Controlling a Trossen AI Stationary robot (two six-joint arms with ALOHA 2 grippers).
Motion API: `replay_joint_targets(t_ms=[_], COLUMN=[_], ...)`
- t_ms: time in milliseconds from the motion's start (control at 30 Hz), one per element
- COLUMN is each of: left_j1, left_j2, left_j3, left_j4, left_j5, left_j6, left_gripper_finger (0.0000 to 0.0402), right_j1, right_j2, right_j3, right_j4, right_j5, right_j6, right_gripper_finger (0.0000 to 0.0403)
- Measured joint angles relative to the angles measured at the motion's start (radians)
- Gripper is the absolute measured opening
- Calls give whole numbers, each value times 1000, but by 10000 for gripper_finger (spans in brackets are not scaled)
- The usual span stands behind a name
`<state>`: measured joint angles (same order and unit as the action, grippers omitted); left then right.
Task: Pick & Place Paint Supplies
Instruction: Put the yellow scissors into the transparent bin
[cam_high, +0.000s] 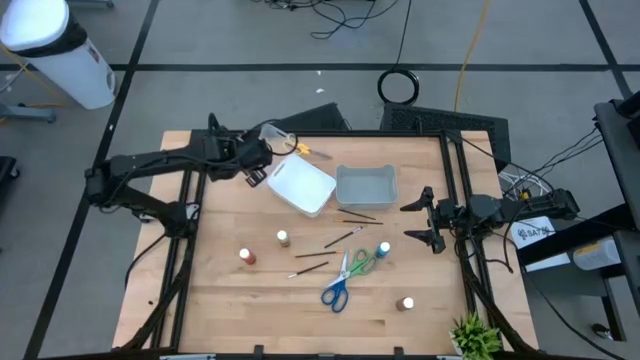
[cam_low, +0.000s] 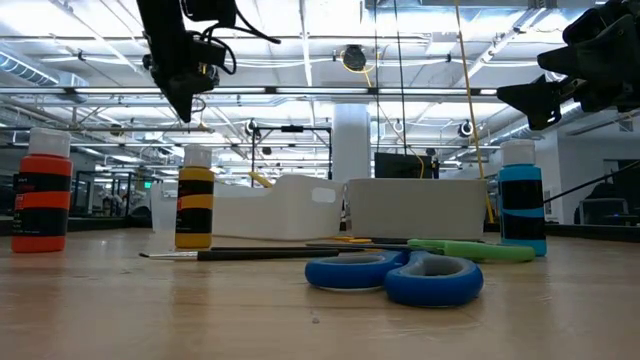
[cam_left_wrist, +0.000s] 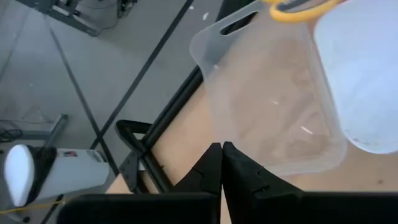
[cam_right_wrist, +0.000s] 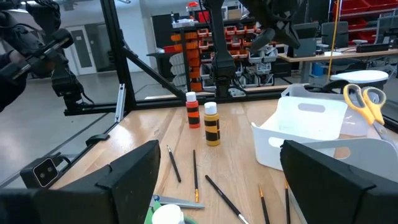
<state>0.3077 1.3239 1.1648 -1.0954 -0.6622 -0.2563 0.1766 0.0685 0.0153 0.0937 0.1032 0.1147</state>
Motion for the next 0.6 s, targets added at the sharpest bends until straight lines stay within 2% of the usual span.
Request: replay_joint_targets(t_ms=[233, 600], left_j1=[-17, -16], left_j2=[0, 0], left_j3=[0, 0], left_j4=[0, 0], left_j5=[18, 18], left_j6=[-7, -18], left_gripper_finger=[8, 25], right_j1=[0, 0], right_j2=[0, 0], right_j3=[0, 0], right_j4=[0, 0], right_j5=[0, 0], right_j6=[0, 0], right_gripper_finger=[313, 313])
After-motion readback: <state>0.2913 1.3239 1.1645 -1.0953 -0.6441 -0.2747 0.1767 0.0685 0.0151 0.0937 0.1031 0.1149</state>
